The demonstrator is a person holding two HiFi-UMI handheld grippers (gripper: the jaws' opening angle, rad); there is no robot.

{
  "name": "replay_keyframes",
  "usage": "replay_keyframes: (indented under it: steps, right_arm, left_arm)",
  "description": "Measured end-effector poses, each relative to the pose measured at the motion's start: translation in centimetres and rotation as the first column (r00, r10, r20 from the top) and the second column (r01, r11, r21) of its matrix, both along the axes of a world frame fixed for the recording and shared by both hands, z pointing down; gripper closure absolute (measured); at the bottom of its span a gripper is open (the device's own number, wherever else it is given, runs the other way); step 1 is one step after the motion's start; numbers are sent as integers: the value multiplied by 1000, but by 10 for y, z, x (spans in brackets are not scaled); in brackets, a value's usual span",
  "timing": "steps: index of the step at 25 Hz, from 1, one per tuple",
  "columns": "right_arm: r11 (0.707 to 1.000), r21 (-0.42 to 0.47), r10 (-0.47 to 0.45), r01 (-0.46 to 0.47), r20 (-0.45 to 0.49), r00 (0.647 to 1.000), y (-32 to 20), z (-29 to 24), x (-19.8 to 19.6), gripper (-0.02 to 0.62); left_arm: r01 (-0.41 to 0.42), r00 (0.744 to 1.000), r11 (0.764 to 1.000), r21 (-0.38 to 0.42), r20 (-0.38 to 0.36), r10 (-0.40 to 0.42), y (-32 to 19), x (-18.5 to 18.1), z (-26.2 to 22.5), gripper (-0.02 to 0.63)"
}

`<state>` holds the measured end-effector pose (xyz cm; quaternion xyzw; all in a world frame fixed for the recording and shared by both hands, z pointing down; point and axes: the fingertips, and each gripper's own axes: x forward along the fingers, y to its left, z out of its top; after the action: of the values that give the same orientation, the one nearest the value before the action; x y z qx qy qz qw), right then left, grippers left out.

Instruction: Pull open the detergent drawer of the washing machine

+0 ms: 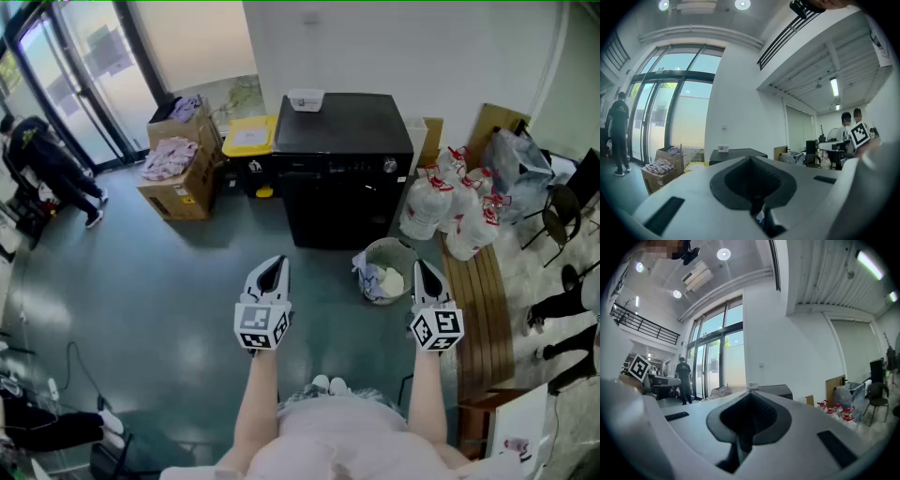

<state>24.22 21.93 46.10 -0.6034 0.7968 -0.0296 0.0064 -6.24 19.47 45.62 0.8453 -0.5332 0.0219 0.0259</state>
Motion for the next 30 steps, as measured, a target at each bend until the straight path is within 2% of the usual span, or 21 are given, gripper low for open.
replay_keyframes:
  steps: [16, 25, 30]
  right_arm:
    - [1000, 4, -9, 9, -5, 1000, 2, -2, 1, 581]
    - [1000, -13, -23, 24, 6, 1000, 5, 2, -5, 580]
    - [998, -37, -43, 43, 6, 999, 8, 8, -12, 580]
  left_arm:
    - [-5, 1000, 1000, -3, -8, 5, 1, 7, 3, 581]
    - [4, 999, 1000, -24, -33, -5, 5, 3, 8, 580]
    - [-40, 996, 998, -40, -78, 37, 9, 10, 14, 580]
